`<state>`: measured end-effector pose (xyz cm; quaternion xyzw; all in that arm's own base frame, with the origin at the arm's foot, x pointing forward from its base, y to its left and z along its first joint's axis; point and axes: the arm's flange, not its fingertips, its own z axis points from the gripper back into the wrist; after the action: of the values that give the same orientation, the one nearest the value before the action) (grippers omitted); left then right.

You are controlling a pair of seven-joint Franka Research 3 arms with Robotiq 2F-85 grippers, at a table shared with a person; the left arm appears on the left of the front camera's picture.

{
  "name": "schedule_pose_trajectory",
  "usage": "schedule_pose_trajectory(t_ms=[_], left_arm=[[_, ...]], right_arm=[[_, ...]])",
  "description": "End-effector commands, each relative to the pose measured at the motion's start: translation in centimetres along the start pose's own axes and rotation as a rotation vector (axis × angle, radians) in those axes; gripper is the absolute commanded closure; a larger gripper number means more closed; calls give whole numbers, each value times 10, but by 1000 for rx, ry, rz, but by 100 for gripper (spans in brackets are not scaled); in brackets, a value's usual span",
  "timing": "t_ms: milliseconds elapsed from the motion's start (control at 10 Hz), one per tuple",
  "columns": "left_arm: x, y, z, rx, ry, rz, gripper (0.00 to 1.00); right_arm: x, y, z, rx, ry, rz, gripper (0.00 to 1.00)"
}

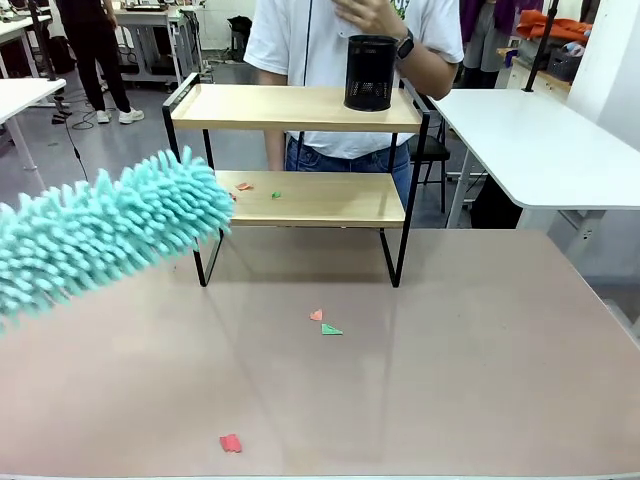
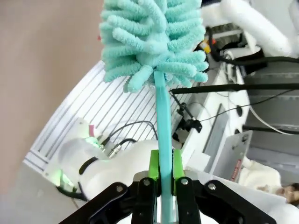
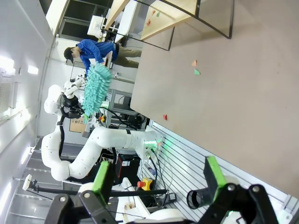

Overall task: Clean the shelf.
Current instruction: Clean the remaining tier of the Shelf with the Duster once objects are removed.

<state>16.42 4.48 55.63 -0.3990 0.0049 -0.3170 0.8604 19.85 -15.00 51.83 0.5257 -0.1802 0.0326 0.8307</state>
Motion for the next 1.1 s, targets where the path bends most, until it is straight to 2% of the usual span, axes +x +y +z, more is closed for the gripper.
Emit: schedule_pose_trajectory(t_ms=[0, 100, 200, 400, 500, 600, 700, 800, 1000], left_arm=[[18, 5, -20, 69, -39, 40, 100], [33, 8, -30, 91, -72, 120, 100], [10, 5, -11, 34, 2, 16, 100], [10, 5, -11, 34, 2, 16, 100], [20, 13, -20, 58, -10, 41, 88], [22, 11, -26, 26, -16, 68, 88], [34, 8, -40, 84, -77, 159, 88], [49, 1, -48, 93, -115, 177, 88], [74, -11, -65, 154, -122, 257, 88]], right_arm=[[2, 1, -1, 20, -12, 26, 0], [2, 1, -1, 20, -12, 26, 0], [2, 1, -1, 20, -12, 26, 0], [2, 1, -1, 20, -12, 26, 0], [2, 1, -1, 20, -12, 26, 0], [2, 1, -1, 20, -12, 26, 0], [2, 1, -1, 20, -12, 26, 0], [2, 1, -1, 20, -12, 26, 0], [2, 1, -1, 20, -12, 26, 0]])
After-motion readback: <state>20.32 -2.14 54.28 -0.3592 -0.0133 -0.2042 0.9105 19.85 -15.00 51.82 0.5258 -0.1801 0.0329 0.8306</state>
